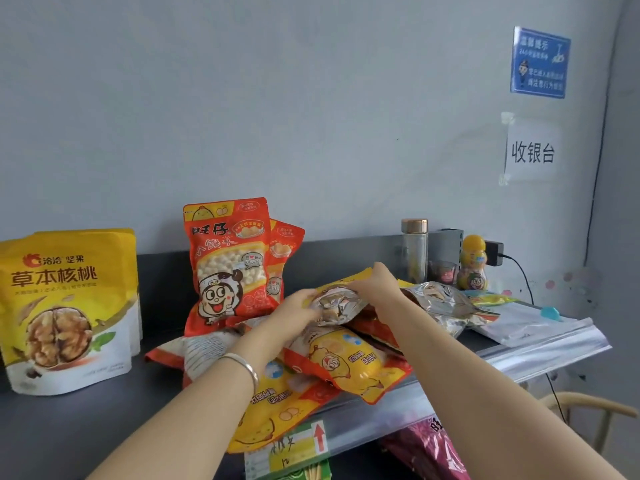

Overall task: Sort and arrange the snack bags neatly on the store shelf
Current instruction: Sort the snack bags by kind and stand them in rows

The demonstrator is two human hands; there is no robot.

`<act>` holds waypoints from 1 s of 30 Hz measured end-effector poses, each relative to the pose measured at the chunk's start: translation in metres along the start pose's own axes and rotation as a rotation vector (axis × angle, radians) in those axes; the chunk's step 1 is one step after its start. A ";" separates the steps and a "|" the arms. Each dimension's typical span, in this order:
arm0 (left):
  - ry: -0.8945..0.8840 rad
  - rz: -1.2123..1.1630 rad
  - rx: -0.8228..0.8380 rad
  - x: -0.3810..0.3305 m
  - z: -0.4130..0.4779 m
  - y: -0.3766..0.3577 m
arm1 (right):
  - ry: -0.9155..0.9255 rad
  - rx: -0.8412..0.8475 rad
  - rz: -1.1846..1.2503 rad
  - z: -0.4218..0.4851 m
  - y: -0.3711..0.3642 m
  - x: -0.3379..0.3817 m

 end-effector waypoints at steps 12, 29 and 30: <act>0.000 -0.776 -0.415 -0.012 -0.022 0.066 | 0.139 -0.109 0.628 -0.031 -0.013 0.048; -0.009 -0.414 -0.859 0.139 -0.137 0.287 | 0.188 0.440 0.462 -0.202 -0.218 0.142; 0.006 -0.427 -0.854 0.145 -0.139 0.288 | 0.183 0.414 0.443 -0.205 -0.225 0.138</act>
Point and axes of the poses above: each hand's wrist, its own z-axis towards the middle knuckle, its own y-axis out of the back of the hand, x = y × z, the point moved 3 cm from there along z, towards the middle knuckle, and after that the axes turned 10 degrees about -x, right-handed, at the moved point
